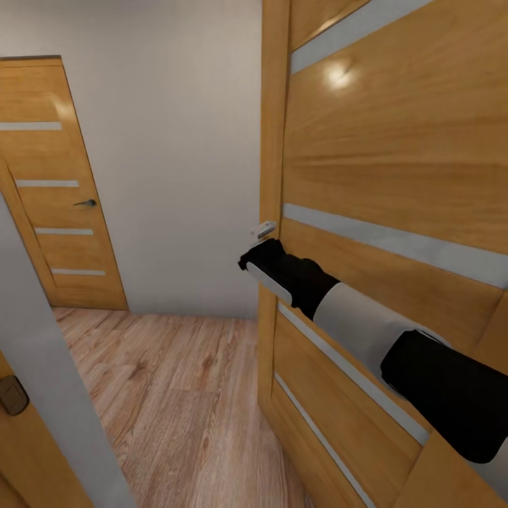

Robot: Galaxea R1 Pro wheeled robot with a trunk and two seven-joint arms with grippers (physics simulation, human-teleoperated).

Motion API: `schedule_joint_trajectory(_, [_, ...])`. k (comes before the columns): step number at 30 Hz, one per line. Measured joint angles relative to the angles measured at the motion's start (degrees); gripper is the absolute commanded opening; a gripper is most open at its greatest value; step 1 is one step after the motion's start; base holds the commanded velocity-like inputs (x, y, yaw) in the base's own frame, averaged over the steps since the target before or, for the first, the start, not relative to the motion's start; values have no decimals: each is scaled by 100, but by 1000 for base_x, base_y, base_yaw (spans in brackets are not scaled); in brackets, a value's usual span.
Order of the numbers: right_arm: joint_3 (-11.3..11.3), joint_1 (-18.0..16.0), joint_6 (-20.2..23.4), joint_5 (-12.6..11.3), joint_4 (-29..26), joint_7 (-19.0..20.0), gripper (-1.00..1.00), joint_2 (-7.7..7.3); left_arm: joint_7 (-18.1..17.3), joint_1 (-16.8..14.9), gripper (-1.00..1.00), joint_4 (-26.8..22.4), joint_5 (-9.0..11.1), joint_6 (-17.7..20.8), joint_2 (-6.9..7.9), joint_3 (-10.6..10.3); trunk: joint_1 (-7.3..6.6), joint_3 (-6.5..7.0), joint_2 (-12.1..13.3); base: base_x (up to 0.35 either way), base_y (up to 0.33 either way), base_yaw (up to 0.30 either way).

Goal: Move the two storage containers from the living room to the garage. In the garage, place one container on the floor and stack the other container on top of it (either order is fine).

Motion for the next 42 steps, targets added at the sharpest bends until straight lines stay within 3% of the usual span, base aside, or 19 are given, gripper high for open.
schedule_joint_trajectory(12, [1,0,-5,-3,8,-9,100,0,5,0,100,0,0,0,0,-7,0,0,0,1,0,0])
schedule_joint_trajectory(24, [7,1,-102,3,9,-24,100,0,-1,0,100,0,0,0,0,-8,-3,0,0,268,0,0])
schedule_joint_trajectory(37, [34,1,-110,37,5,-53,100,0,-1,0,100,0,0,0,0,-8,0,0,0,31,0,0])
schedule_joint_trajectory(42, [29,2,-129,50,486,-84,100,0,-1,0,100,0,0,0,0,-8,0,0,0,0,0,0])
